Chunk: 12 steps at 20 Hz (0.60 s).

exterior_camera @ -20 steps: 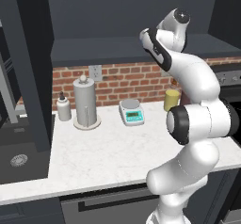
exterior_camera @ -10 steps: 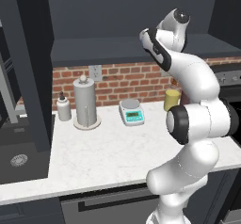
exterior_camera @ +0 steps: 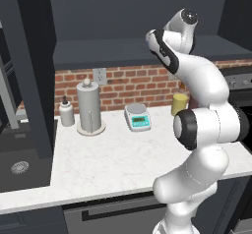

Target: Gather all objects into one cabinet and sort the glasses and bowls to opposite sides.

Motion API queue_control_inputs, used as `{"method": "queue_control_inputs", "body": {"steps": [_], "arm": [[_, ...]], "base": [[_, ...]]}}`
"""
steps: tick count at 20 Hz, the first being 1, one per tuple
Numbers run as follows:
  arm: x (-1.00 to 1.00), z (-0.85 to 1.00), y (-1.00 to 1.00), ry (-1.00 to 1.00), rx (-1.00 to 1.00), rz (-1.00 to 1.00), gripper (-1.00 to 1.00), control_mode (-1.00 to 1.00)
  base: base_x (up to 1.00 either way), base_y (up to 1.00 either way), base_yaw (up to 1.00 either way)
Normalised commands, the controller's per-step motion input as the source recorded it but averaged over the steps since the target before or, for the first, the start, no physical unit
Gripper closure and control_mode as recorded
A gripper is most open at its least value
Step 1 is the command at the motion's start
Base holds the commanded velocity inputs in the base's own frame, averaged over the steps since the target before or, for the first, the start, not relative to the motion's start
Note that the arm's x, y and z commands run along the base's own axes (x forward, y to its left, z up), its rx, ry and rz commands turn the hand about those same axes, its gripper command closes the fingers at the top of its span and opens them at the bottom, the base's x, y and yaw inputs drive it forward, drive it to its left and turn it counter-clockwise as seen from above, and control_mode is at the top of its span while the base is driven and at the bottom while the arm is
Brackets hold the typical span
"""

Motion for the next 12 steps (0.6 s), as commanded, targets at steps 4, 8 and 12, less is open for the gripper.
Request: {"method": "queue_control_inputs", "body": {"steps": [4,8,12], "arm": [[-0.3,0.01,0.0,0.0,0.0,0.0,1.0,-1.0],[-0.76,0.11,0.0,-0.02,0.0,0.0,1.0,-1.0],[-0.56,0.1,0.0,0.0,-0.01,0.0,1.0,-1.0]], "base": [[0.0,0.0,0.0],[0.0,0.0,0.0],[0.0,0.0,0.0]]}}
